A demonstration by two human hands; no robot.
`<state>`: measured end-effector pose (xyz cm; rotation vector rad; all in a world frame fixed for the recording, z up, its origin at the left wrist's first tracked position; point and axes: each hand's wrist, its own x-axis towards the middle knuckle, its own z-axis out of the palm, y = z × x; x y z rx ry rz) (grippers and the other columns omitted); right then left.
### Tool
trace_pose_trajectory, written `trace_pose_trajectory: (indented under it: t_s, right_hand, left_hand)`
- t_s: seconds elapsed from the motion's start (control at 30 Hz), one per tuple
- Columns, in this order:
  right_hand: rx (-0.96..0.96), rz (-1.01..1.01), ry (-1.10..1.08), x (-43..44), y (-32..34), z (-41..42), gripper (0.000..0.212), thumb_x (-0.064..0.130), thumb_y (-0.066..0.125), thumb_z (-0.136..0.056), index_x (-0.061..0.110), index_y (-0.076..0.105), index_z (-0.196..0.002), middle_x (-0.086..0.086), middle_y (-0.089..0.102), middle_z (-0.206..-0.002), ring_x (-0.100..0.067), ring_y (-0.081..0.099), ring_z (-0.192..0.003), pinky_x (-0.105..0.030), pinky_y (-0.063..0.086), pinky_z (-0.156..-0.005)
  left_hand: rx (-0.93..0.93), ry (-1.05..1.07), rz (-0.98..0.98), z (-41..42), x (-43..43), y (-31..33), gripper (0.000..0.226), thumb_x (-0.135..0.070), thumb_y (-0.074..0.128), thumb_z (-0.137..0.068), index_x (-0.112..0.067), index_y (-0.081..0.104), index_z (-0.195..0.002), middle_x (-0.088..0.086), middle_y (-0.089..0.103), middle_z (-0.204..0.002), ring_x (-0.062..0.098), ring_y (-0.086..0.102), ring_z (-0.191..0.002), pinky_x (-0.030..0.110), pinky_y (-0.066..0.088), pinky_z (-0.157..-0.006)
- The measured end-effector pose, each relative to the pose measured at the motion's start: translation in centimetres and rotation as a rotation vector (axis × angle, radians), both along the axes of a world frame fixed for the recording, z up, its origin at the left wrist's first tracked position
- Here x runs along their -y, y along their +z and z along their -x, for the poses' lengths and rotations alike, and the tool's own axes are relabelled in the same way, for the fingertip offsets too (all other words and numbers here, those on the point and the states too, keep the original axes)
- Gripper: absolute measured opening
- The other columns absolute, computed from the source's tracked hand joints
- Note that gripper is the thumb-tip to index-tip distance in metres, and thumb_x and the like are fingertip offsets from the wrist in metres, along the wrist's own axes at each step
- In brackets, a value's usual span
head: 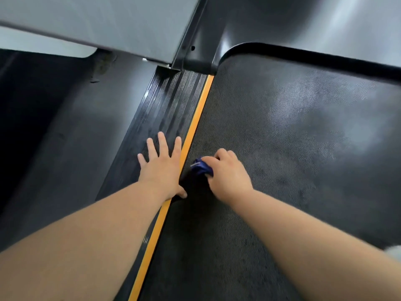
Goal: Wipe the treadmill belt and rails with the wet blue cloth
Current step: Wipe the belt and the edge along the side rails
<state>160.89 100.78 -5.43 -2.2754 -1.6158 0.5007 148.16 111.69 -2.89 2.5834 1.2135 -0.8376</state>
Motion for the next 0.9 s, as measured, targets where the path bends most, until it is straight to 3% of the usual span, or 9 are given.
trace_pose_trajectory:
  t_s: [0.07, 0.23, 0.37, 0.43, 0.53, 0.6, 0.73, 0.8, 0.9]
  right_hand:
    - [0.113, 0.008, 0.012, -0.5, 0.0, -3.2, 0.039, 0.03, 0.055, -0.089, 0.025, 0.054, -0.128, -0.005, 0.047, -0.116, -0.028, 0.04, -0.109, -0.039, 0.038, -0.089]
    - [0.194, 0.065, -0.488, -0.5, -0.2, -9.4, 0.031, 0.027, 0.055, -0.09, 0.014, 0.058, -0.118, -0.012, 0.048, -0.117, -0.032, 0.041, -0.109, -0.04, 0.038, -0.086]
    - [0.024, 0.0, -0.249, 0.7, -0.5, -1.7, 0.032, 0.025, 0.058, -0.086, 0.015, 0.059, -0.116, -0.007, 0.051, -0.111, -0.029, 0.044, -0.104, -0.041, 0.043, -0.087]
    - [-0.024, -0.023, -0.044, 2.3, -0.8, 2.0, 0.035, 0.022, 0.065, -0.078, 0.014, 0.062, -0.112, -0.006, 0.054, -0.103, -0.029, 0.048, -0.095, -0.043, 0.047, -0.08]
    - [0.096, -0.06, 0.186, 2.6, -0.9, 1.0, 0.038, 0.026, 0.07, -0.072, 0.018, 0.066, -0.109, -0.006, 0.058, -0.097, -0.03, 0.054, -0.088, -0.039, 0.048, -0.07]
    - [0.216, -0.046, 0.122, 1.0, -0.7, -1.9, 0.032, 0.029, 0.066, -0.077, 0.021, 0.065, -0.109, -0.006, 0.057, -0.101, -0.032, 0.051, -0.094, -0.039, 0.046, -0.074]
    - [0.242, 0.024, -0.309, -1.7, -0.4, -5.7, 0.032, 0.03, 0.056, -0.089, 0.02, 0.057, -0.119, -0.007, 0.048, -0.114, -0.029, 0.041, -0.105, -0.037, 0.037, -0.08]
    - [0.159, -0.009, -0.303, -1.0, -0.4, -3.3, 0.031, 0.028, 0.055, -0.089, 0.018, 0.056, -0.119, -0.007, 0.048, -0.113, -0.027, 0.04, -0.102, -0.034, 0.035, -0.079]
    - [0.028, -0.045, -0.116, 1.6, -0.8, 2.3, 0.038, 0.028, 0.058, -0.085, 0.019, 0.057, -0.121, -0.005, 0.05, -0.109, -0.027, 0.043, -0.099, -0.036, 0.042, -0.082]
  left_hand:
    - [-0.018, -0.007, 0.007, -0.1, 0.0, 0.0, 0.146, -0.063, 0.079, -0.056, -0.02, -0.031, -0.143, 0.022, -0.032, -0.149, 0.049, -0.018, -0.138, 0.064, 0.011, -0.109]
    - [-0.042, 0.008, 0.017, -0.5, 0.0, -0.2, 0.146, -0.062, 0.079, -0.058, -0.018, -0.033, -0.141, 0.024, -0.034, -0.147, 0.052, -0.02, -0.136, 0.066, 0.01, -0.108]
    - [-0.025, 0.002, 0.014, -0.5, 0.0, -0.3, 0.145, -0.06, 0.08, -0.059, -0.018, -0.032, -0.142, 0.025, -0.032, -0.148, 0.053, -0.019, -0.136, 0.067, 0.011, -0.107]
    - [0.0, 0.005, 0.022, -0.2, 0.0, -0.3, 0.14, -0.056, 0.079, -0.064, -0.019, -0.03, -0.143, 0.024, -0.033, -0.148, 0.052, -0.02, -0.136, 0.068, 0.009, -0.107]
    - [0.008, 0.012, 0.023, -0.3, 0.1, -0.3, 0.141, -0.055, 0.08, -0.063, -0.02, -0.03, -0.143, 0.023, -0.034, -0.148, 0.051, -0.021, -0.136, 0.068, 0.008, -0.107]
    - [0.003, 0.023, 0.027, -0.4, 0.0, -0.3, 0.146, -0.056, 0.082, -0.058, -0.02, -0.031, -0.142, 0.023, -0.034, -0.148, 0.051, -0.021, -0.136, 0.067, 0.007, -0.107]
    - [0.001, 0.019, 0.013, -0.4, 0.1, -0.5, 0.148, -0.059, 0.082, -0.056, -0.02, -0.03, -0.143, 0.024, -0.032, -0.149, 0.052, -0.02, -0.136, 0.068, 0.009, -0.106]
    - [0.01, 0.005, 0.007, -0.3, 0.0, -0.6, 0.146, -0.058, 0.082, -0.057, -0.02, -0.03, -0.143, 0.023, -0.031, -0.149, 0.052, -0.02, -0.136, 0.068, 0.009, -0.106]
    - [0.038, 0.0, -0.006, -0.1, 0.1, -0.6, 0.137, -0.05, 0.081, -0.065, -0.02, -0.027, -0.144, 0.024, -0.03, -0.149, 0.053, -0.019, -0.136, 0.07, 0.01, -0.105]
